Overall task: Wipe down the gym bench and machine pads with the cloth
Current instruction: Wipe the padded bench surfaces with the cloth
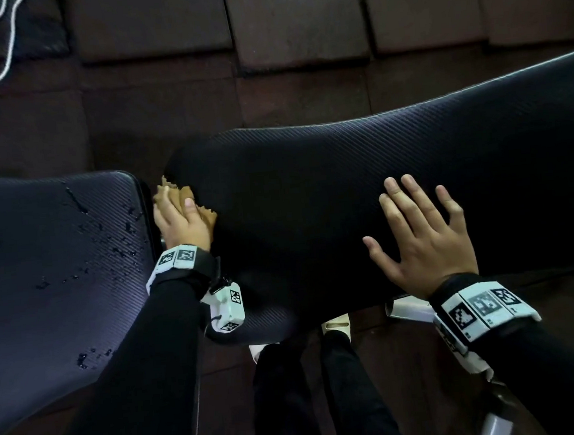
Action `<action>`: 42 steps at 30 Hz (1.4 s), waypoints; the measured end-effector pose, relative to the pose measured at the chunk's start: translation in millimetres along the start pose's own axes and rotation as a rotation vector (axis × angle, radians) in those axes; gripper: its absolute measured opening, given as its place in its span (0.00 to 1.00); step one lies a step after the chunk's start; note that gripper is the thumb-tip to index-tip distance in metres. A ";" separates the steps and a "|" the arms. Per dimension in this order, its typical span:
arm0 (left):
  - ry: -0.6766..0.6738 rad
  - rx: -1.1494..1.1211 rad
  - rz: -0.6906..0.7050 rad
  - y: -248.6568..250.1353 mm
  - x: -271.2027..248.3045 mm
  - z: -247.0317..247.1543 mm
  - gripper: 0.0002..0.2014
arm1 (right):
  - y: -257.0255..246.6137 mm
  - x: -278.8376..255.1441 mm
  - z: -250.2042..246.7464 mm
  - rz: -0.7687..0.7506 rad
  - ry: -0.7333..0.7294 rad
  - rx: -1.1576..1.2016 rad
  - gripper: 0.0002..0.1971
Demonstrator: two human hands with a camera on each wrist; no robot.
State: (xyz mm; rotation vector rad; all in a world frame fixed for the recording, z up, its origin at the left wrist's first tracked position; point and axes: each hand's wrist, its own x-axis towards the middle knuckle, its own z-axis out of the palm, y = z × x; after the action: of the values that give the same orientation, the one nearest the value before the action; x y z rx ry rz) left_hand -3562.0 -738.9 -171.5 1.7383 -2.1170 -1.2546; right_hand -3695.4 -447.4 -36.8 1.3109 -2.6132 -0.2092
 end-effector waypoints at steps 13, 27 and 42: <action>-0.402 0.089 0.427 144.2 35.8 31.3 0.21 | -0.6 0.5 -1.1 0.006 -0.010 0.001 0.29; -0.594 0.339 0.820 170.2 3.0 45.4 0.26 | -0.6 0.5 -0.1 0.010 0.013 0.027 0.28; -0.699 0.338 0.738 186.2 2.8 52.4 0.20 | -0.4 1.1 -0.8 0.002 0.009 0.024 0.29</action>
State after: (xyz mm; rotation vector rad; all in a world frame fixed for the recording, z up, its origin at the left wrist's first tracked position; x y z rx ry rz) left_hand -3733.1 -716.2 -84.2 0.4113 -3.0558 -1.4136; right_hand -3695.6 -448.5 -35.9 1.3133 -2.6176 -0.1721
